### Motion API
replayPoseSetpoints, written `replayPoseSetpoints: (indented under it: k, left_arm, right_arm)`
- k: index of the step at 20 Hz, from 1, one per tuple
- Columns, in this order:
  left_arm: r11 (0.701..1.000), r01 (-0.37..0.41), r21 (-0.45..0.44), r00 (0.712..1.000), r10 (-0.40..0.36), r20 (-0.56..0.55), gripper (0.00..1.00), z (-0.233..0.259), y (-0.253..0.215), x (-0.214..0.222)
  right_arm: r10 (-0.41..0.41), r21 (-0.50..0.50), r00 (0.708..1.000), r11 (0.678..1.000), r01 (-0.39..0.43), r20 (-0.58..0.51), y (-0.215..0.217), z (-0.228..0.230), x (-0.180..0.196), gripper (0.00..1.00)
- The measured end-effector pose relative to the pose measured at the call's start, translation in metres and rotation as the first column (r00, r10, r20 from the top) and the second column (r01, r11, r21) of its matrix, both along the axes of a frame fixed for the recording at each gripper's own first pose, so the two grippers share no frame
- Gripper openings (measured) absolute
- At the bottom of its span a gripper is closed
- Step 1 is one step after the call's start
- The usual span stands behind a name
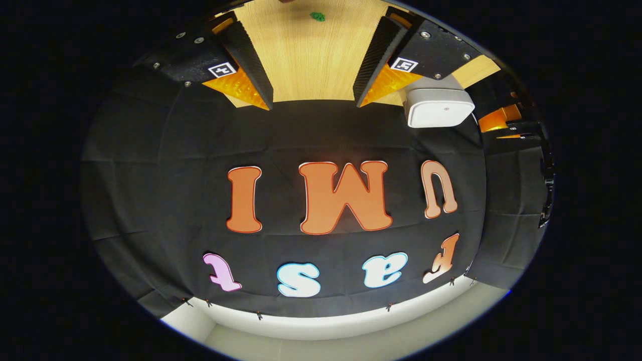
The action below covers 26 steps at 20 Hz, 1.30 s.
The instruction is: Press the lid of the desktop garbage bin to open it, pick up the crumpled paper on the desktop and throw it into the bin, then pick up the pop can on the desktop and drop it into the bin, and finally close the garbage bin lid.
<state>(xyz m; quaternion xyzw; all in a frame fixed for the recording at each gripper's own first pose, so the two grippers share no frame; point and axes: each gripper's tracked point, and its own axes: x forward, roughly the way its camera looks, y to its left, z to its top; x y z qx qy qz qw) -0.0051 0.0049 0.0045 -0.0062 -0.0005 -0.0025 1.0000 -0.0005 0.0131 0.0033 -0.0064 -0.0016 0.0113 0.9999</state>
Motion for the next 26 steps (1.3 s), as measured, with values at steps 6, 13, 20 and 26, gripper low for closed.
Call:
replayPoseSetpoints:
  k: [6, 13, 20, 26]
  left_arm:
    - [1.000, -0.005, 0.009, 1.000, 0.005, 0.015, 0.94, 0.006, 0.001, -0.004]
    - [1.000, 0.001, 0.004, 1.000, -0.001, 0.017, 0.93, 0.007, 0.000, -0.008]
    - [1.000, 0.008, 0.002, 1.000, -0.008, 0.012, 0.94, 0.005, -0.002, -0.008]
    - [1.000, 0.007, 0.011, 1.000, -0.007, 0.011, 0.94, 0.004, -0.003, -0.006]
  right_arm:
    - [-0.012, 0.008, 1.000, 1.000, 0.012, 0.002, -0.005, 0.001, -0.005, 0.95]
    - [-0.010, 0.010, 1.000, 1.000, 0.010, 0.006, -0.004, 0.002, -0.012, 0.95]
    - [-0.028, 0.003, 1.000, 1.000, 0.028, 0.005, -0.010, 0.002, -0.017, 0.95]
    - [-0.033, 0.030, 0.999, 0.999, 0.032, 0.022, -0.011, 0.007, -0.014, 0.95]
